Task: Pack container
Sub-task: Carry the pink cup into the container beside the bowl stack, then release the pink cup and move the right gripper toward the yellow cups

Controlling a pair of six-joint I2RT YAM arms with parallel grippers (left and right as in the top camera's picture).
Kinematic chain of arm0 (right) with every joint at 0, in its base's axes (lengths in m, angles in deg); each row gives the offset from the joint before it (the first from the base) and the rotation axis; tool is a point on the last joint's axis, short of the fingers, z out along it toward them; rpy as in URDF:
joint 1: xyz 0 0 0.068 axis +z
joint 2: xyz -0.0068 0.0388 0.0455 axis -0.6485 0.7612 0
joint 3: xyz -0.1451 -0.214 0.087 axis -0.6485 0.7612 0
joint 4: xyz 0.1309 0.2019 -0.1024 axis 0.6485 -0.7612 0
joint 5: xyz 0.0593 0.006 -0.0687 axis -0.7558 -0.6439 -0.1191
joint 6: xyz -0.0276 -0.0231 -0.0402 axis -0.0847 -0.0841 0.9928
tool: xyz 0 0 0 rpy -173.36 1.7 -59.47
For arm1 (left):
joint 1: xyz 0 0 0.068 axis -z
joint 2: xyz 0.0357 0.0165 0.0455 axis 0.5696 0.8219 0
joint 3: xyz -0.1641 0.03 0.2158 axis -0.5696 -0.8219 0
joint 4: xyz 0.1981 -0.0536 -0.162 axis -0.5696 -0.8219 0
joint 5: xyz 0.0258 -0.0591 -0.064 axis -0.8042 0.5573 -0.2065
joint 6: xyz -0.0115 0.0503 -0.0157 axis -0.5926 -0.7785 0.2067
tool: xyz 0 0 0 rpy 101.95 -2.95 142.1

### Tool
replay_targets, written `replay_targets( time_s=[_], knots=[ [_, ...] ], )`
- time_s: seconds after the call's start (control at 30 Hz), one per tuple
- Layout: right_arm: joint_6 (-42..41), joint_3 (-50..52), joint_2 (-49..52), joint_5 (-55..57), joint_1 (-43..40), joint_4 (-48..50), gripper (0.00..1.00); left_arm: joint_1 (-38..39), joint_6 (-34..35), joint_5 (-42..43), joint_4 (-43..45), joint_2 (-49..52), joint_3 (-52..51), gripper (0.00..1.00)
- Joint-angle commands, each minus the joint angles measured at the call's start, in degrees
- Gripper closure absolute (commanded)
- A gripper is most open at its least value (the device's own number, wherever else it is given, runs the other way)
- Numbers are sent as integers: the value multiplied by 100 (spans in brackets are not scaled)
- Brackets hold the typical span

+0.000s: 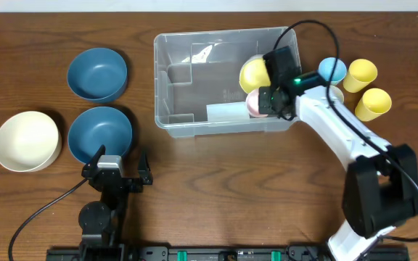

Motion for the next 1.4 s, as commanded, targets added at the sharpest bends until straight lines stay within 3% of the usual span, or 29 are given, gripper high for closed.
replay_targets(
  time_s=[0.0, 0.6, 0.63, 0.73, 0.8, 0.9, 1.17, 1.3, 1.37],
  knots=[
    [-20, -11, -15, 129, 92, 11, 99, -28, -74, 83, -199, -35, -96, 2],
    [-17, -28, -20, 168, 74, -35, 99, -28, -74, 85, -199, -35, -96, 2],
    [-17, -28, -20, 168, 74, -37, 92, -28, -74, 83, -199, -35, -96, 2],
    [-15, -28, -20, 179, 74, -39, 39, -28, -74, 85, -199, -35, -96, 2],
    [-15, -33, -20, 188, 74, -39, 20, -28, -74, 85, -199, -35, -96, 2],
    [-15, -177, -24, 188, 74, -142, 12, -28, -74, 83, -199, -35, -96, 2],
    [70, -1423, -361, 317, 74, -1049, 11, -28, -74, 83, -199, -35, -96, 2],
    [59, -2100, -638, 796, -24, -1495, 1, -28, -74, 83, -199, -35, -96, 2],
    [-70, -2280, -761, 1034, -195, -1668, 1, -28, -74, 83, -199, -35, -96, 2]
  ],
)
